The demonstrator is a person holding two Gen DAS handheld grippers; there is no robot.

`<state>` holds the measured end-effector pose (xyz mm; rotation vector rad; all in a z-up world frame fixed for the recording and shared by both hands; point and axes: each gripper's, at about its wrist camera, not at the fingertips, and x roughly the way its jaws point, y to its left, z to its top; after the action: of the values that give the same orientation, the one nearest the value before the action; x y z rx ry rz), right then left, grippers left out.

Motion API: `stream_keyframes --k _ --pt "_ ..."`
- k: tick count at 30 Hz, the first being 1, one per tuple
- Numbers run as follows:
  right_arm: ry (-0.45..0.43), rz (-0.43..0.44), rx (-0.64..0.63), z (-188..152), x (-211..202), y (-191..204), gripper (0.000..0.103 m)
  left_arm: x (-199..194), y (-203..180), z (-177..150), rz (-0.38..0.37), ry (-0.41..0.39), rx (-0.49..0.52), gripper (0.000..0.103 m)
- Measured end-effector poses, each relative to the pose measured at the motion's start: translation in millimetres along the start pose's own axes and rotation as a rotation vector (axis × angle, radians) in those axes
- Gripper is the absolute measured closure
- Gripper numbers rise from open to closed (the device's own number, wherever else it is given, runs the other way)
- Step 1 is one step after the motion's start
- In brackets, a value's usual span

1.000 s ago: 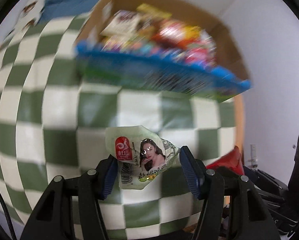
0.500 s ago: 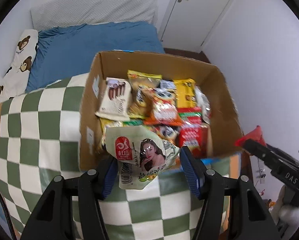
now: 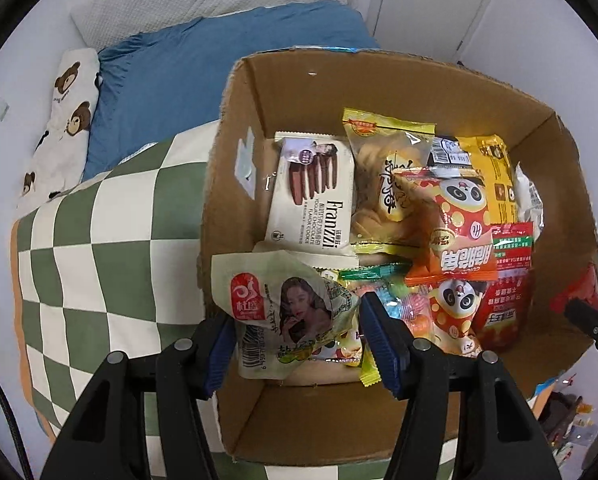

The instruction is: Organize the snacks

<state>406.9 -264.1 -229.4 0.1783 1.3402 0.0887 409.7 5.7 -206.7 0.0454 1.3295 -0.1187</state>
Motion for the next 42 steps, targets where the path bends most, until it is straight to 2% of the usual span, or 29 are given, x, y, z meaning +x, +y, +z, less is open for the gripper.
stream_keyframes --k 2,4,6,10,12,14,16,25,27,36,42 --pt "0.038 -0.018 -0.004 0 9 -2 0.053 3 -3 1 0.001 0.010 0.000 0.044" --pt "0.063 -0.034 0.006 0 16 -6 0.047 7 -3 1 0.004 0.019 -0.007 0.043" --pt "0.087 -0.061 0.002 0 22 -8 0.026 10 -2 2 -0.005 0.028 -0.016 0.043" --pt "0.105 -0.053 0.018 -1 25 -10 0.021 14 3 5 -0.028 0.048 -0.050 0.041" --pt "0.104 -0.048 0.017 -1 23 -8 0.015 13 5 8 -0.040 0.033 -0.051 0.036" --pt "0.099 -0.050 0.016 -1 21 -5 0.011 5 4 8 -0.048 -0.008 -0.045 0.022" --pt "0.091 -0.056 0.012 0 19 -2 0.010 -2 2 8 -0.023 -0.034 -0.040 0.013" --pt "0.022 -0.073 -0.003 1 5 6 0.009 -30 -6 -4 -0.031 -0.100 -0.073 0.013" --pt "0.000 -0.081 -0.010 -1 1 10 0.005 -35 -9 -11 -0.035 -0.118 -0.080 0.013" --pt "-0.111 -0.121 -0.061 -15 -24 26 0.004 -63 -31 -41 -0.014 -0.192 -0.059 0.013" --pt "-0.138 -0.113 -0.059 -24 -33 27 0.004 -82 -41 -51 0.004 -0.249 -0.035 0.013"
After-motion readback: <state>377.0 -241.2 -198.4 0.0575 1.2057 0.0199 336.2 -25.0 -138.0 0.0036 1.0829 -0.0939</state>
